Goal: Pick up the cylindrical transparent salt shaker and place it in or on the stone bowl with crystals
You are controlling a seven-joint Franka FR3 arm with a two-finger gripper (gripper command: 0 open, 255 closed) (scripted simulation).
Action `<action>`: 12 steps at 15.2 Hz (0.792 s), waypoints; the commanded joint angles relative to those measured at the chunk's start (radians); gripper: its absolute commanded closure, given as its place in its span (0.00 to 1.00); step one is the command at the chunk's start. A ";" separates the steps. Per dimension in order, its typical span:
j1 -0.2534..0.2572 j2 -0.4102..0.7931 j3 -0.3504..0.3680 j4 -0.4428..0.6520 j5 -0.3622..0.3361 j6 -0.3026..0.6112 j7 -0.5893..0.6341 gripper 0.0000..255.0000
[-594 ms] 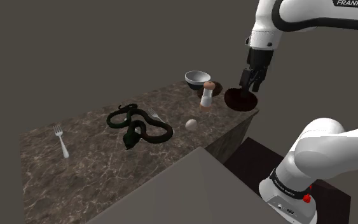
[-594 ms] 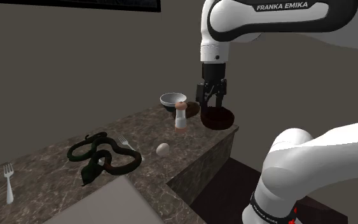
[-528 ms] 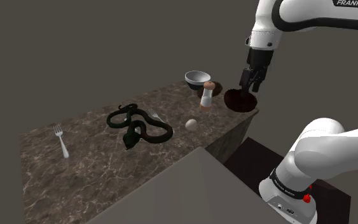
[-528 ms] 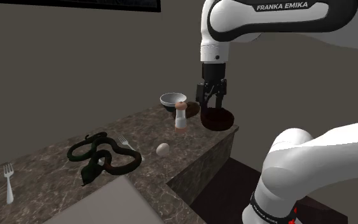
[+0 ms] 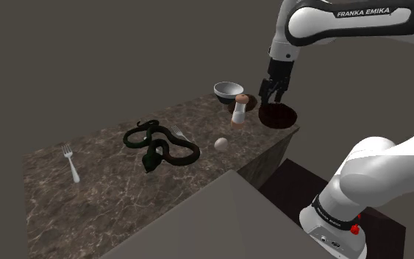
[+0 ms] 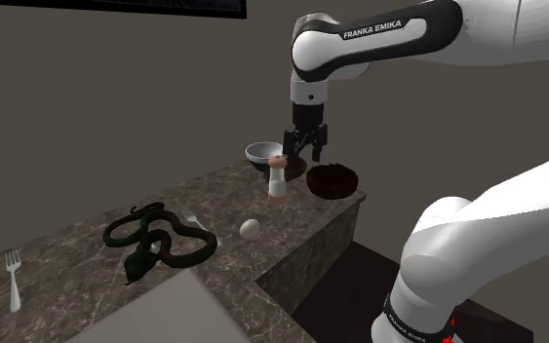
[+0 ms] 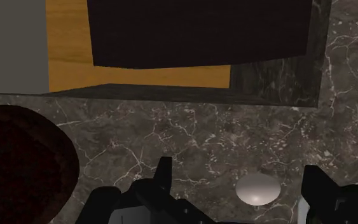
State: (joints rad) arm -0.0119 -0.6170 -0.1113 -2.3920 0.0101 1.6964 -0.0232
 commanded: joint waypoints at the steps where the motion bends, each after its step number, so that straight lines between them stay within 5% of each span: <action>1: -0.007 0.062 -0.016 0.022 -0.011 0.056 -0.015 0.00; 12: -0.028 0.428 -0.087 0.240 -0.015 0.285 -0.083 0.00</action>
State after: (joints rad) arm -0.0373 -0.2191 -0.1921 -2.1754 -0.0067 1.9666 -0.1002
